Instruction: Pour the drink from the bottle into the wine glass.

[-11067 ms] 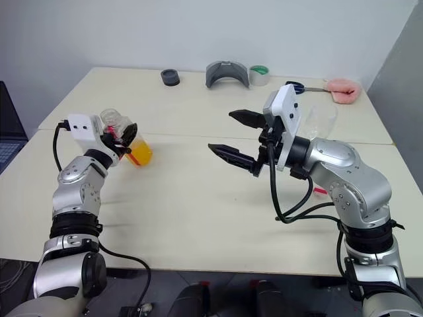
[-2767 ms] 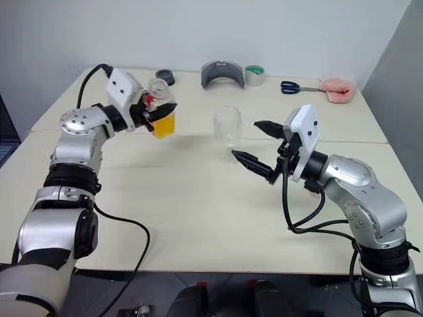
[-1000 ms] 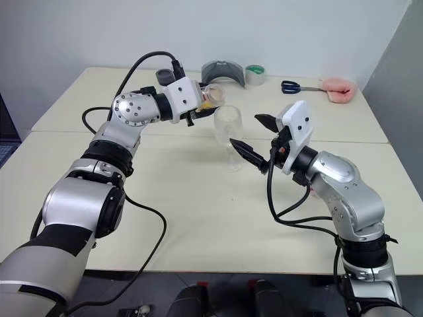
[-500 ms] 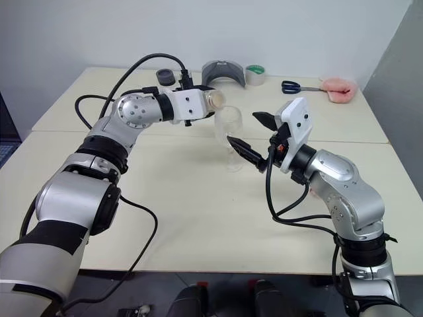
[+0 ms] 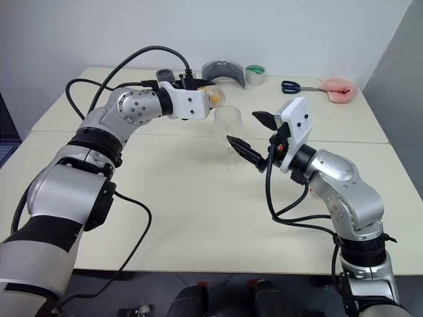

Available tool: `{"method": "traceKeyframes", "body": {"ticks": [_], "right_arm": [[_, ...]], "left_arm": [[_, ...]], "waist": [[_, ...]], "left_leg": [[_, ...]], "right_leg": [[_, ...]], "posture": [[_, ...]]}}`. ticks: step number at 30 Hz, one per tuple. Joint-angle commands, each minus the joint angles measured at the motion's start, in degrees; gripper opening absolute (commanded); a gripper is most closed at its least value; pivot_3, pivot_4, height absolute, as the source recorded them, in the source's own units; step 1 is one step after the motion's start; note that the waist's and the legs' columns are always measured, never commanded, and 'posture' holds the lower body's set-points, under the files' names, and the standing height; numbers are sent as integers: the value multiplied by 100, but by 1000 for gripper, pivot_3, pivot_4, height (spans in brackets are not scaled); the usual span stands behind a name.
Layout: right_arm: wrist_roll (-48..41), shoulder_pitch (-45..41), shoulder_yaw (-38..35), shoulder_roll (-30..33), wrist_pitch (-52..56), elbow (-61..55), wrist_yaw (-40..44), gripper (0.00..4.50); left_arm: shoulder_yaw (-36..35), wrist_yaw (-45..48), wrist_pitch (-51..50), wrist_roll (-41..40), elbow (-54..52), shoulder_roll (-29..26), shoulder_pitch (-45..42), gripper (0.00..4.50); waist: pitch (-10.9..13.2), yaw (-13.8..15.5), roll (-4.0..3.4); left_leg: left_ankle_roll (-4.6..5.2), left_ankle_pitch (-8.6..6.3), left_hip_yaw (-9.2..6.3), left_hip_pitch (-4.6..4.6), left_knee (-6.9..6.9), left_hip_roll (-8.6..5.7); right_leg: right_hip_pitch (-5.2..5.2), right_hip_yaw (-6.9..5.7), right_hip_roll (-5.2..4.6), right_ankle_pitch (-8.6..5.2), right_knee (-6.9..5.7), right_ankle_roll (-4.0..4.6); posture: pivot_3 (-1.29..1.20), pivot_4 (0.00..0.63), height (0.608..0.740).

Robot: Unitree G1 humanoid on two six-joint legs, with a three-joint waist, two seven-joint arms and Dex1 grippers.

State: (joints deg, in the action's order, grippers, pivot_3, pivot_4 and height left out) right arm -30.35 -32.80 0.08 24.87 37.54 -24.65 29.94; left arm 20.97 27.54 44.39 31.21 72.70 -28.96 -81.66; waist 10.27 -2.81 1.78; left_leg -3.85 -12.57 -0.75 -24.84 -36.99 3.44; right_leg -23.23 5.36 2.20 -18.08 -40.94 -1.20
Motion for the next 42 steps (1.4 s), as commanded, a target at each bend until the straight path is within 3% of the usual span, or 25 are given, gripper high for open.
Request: {"method": "traceKeyframes", "body": {"ticks": [1, 42], "right_arm": [[-1, -32, -97, 11, -140, -155, 12, 4500], [68, 26, -37, -3, -242, -123, 27, 4500]], "left_arm": [[39, -277, 96, 94, -30, -83, -366, 1805], [813, -1368, 404, 1061, 116, -192, -840, 1805]], "waist": [[0, 1, 0], [0, 2, 0]], "left_leg": [[0, 0, 0, 0, 0, 0], [-1, 0, 4, 1, -2, 0]], "right_leg": [[0, 0, 0, 0, 0, 0], [-1, 3, -1, 0, -3, 0]], "posture": [[0, 150, 740], [0, 150, 740]]}}
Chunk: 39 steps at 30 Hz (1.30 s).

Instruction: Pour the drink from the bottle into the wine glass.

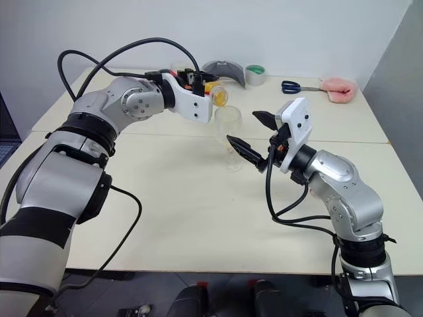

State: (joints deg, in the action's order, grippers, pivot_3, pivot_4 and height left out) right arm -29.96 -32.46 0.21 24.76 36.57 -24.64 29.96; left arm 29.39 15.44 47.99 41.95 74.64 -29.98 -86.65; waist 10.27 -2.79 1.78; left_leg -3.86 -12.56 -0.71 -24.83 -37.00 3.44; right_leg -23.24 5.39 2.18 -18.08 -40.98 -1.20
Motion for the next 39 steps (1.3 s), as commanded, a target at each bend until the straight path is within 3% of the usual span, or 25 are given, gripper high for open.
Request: {"method": "traceKeyframes", "body": {"ticks": [1, 39], "right_arm": [[30, -7, -55, 13, -147, -125, 28, 4500], [22, -64, -91, 42, -123, -135, 21, 4500]], "left_arm": [[-21, -167, 45, -4, -77, -87, -346, 1805], [329, -571, 80, 406, -17, -147, -553, 1805]], "waist": [[0, 0, 0], [0, 0, 0]], "left_leg": [[0, 0, 0, 0, 0, 0], [-1, 0, 1, 1, -2, 0]], "right_leg": [[0, 0, 0, 0, 0, 0], [0, 0, -1, 0, -2, 0]], "posture": [[0, 150, 740], [0, 150, 740]]}}
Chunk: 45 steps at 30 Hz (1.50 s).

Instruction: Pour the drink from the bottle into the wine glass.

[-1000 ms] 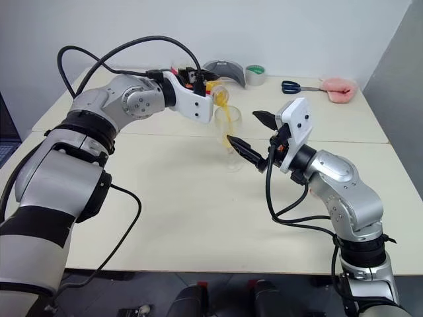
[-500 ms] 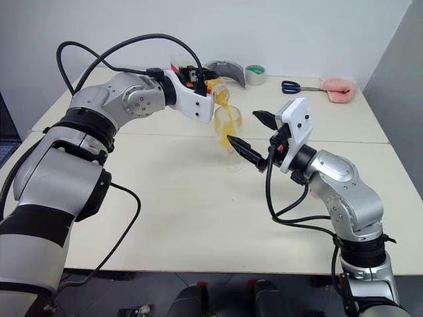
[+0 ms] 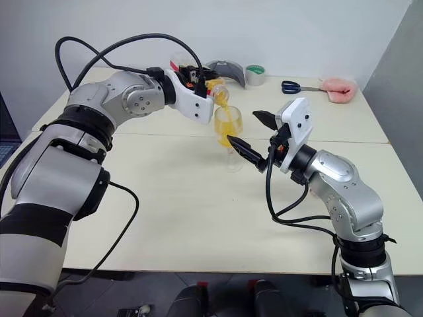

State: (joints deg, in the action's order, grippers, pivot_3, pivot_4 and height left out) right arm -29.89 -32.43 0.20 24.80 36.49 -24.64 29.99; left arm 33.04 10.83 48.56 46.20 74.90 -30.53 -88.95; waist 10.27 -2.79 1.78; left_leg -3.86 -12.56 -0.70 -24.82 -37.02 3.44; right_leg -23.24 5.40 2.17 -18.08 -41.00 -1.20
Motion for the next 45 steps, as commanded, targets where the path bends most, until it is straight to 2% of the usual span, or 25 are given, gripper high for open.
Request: {"method": "traceKeyframes", "body": {"ticks": [1, 26, 36, 45], "right_arm": [[16, -62, -91, 40, -115, -139, 16, 4500], [3, -53, -103, 45, -103, -152, 13, 4500], [5, -68, -95, 50, -93, -134, 17, 4500], [1, -58, -76, 48, -104, -134, 46, 4500]], "left_arm": [[-31, -117, 22, -20, -41, -89, -326, 1805], [-134, 5, -32, -195, -3, -50, -272, 1805], [-795, 926, -199, -1101, -3, 110, -65, 1805], [-1978, 2425, -818, -2601, -165, 360, 182, 1805]], "waist": [[0, 0, 0], [0, 0, 0], [0, -1, 0], [0, -3, 0]], "left_leg": [[0, 0, 0, 0, 0, 0], [0, 0, 1, 1, -1, 0], [-1, 1, 2, 2, -3, -1], [0, 1, 1, 2, -5, -1]], "right_leg": [[0, 0, 0, 0, 0, 0], [0, 1, 0, 0, -2, 0], [0, 1, -1, 0, -6, 0], [0, -1, -1, 0, -9, 0]], "posture": [[0, 150, 740], [0, 150, 740], [0, 150, 740], [0, 150, 740]]}}
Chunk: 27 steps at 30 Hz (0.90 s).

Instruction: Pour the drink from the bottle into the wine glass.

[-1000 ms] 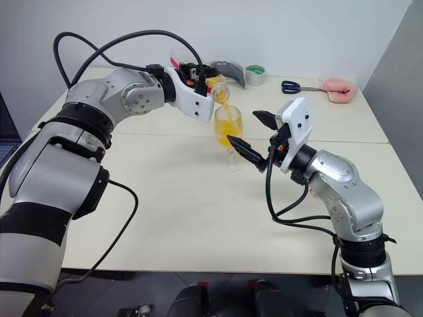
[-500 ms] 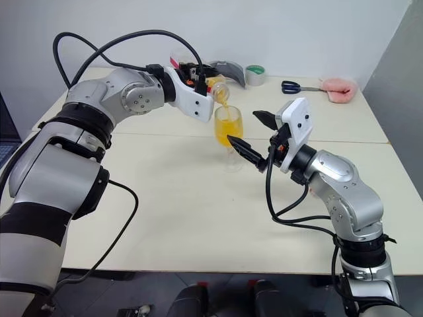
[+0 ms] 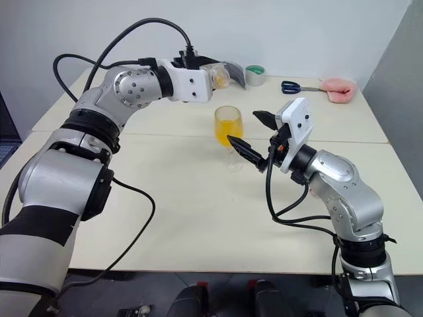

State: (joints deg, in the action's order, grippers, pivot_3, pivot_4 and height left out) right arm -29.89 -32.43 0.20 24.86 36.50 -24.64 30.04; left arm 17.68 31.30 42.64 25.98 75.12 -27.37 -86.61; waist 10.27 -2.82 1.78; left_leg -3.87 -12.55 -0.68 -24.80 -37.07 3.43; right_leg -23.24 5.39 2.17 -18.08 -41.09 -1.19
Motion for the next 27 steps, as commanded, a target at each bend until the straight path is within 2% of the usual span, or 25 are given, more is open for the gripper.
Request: {"method": "traceKeyframes", "body": {"ticks": [1, 8, 15, 19, 22, 27], "right_arm": [[1, -61, -72, 40, -106, -131, 46, 4500], [-73, -67, -85, 68, -88, -176, 155, 4500], [-571, 378, -163, 521, -85, -597, 1039, 4500], [-987, 737, -247, 909, -76, -737, 1650, 4500], [-958, 949, -143, 1124, -277, -696, 2053, 4500], [-769, 926, 16, 1034, -477, -432, 2072, 4500]], "left_arm": [[-594, 535, -354, -768, -216, 79, -38, 1805], [-1768, 1088, -1831, -2118, -601, 236, 168, 1805], [-2573, 7, -3366, -2730, -1463, -68, 906, 1805], [-2897, -540, -4044, -2966, -2265, -229, 1687, 1805], [-3047, -745, -4513, -3141, -3073, -188, 2564, 1805], [-3202, -956, -4902, -3404, -3993, 53, 3592, 1805]], "waist": [[0, 0, 0], [0, -29, 0], [0, -53, -1], [-1, -47, -1], [-2, -24, -2], [-2, 8, -2]], "left_leg": [[0, 0, -1, 0, 0, 0], [1, 0, -3, 0, -2, 0], [1, 0, -12, 1, -7, 3], [1, 1, -16, 0, -11, 6], [0, 1, -21, 1, -19, 4], [0, 1, -30, -5, -61, 5]], "right_leg": [[0, -1, 0, 0, 0, 0], [0, -2, 0, 0, -3, 0], [0, -7, 0, 0, -11, 0], [2, -12, 0, 1, -14, 1], [8, -20, -7, 1, -16, 1], [14, -31, -9, 1, -30, 1]], "posture": [[0, 150, 740], [0, 150, 740], [0, 150, 740], [0, 150, 740], [0, 150, 740], [0, 150, 740]]}}
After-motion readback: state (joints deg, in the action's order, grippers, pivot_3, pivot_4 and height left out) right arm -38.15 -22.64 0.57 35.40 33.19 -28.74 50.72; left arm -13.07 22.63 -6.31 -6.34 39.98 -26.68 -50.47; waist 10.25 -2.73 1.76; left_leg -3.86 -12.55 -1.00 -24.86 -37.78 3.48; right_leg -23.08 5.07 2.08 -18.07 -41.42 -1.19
